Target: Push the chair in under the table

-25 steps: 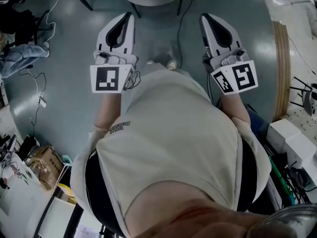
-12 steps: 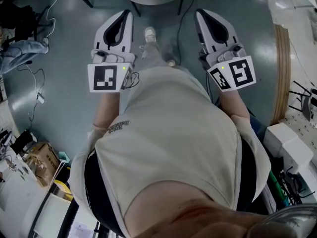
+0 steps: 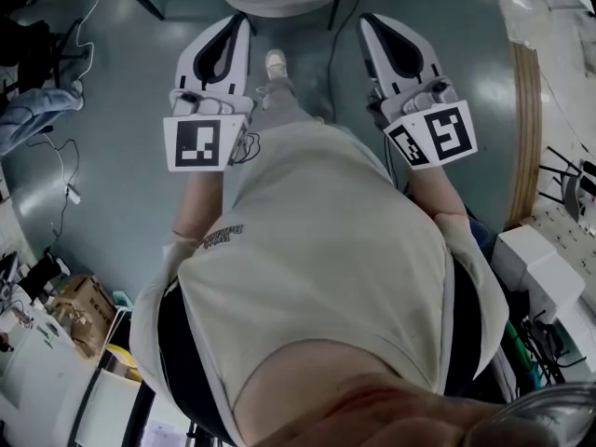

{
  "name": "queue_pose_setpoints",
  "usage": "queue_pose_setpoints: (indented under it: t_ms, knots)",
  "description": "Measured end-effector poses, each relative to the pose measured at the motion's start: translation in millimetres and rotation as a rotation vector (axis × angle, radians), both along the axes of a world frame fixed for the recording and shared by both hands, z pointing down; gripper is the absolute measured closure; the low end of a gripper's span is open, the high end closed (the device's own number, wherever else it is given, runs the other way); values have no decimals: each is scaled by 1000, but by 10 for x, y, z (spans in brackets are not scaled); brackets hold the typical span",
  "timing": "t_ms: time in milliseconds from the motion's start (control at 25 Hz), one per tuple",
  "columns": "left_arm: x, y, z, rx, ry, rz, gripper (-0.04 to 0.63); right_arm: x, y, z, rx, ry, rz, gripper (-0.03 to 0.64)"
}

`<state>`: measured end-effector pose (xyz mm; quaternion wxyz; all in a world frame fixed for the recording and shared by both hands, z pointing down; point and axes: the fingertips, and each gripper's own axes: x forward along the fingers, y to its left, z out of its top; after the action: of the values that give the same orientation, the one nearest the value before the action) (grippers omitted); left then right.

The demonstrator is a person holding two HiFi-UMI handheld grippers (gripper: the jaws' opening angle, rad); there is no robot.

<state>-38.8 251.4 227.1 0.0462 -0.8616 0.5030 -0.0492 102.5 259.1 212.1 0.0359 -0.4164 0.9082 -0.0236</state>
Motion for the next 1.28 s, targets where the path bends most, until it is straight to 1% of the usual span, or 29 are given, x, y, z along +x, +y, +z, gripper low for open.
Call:
queue_pose_setpoints:
  t_ms: [160, 280, 480, 600, 760, 880, 1080, 1280]
  knots:
    - [-45, -333, 53, -7, -10, -1, 586, -36, -319, 52, -15, 4, 1, 607]
    - [-57, -585, 42, -14, 2, 2, 586, -56, -562, 54, -21, 9, 4, 607]
    - [-151, -1036, 43, -7, -19, 11, 586, -145, -986, 35, -35, 16, 4, 607]
    - [-183, -1285, -39, -18, 8, 14, 586, -233, -1225, 10, -44, 18, 0, 607]
    - [-308, -1619, -4, -41, 6, 17, 586, -386, -1561, 27, -58, 22, -3, 607]
    - [-427, -1863, 20, -42, -6, 22, 586, -509, -1811, 35, -65, 26, -3, 607]
    - [-619, -2298, 36, -63, 12, 33, 586, -766, -2270, 46, -73, 29, 2, 607]
    - [-768, -2681, 37, -70, 16, 62, 586, -1006, -2656, 29, -74, 41, 10, 607]
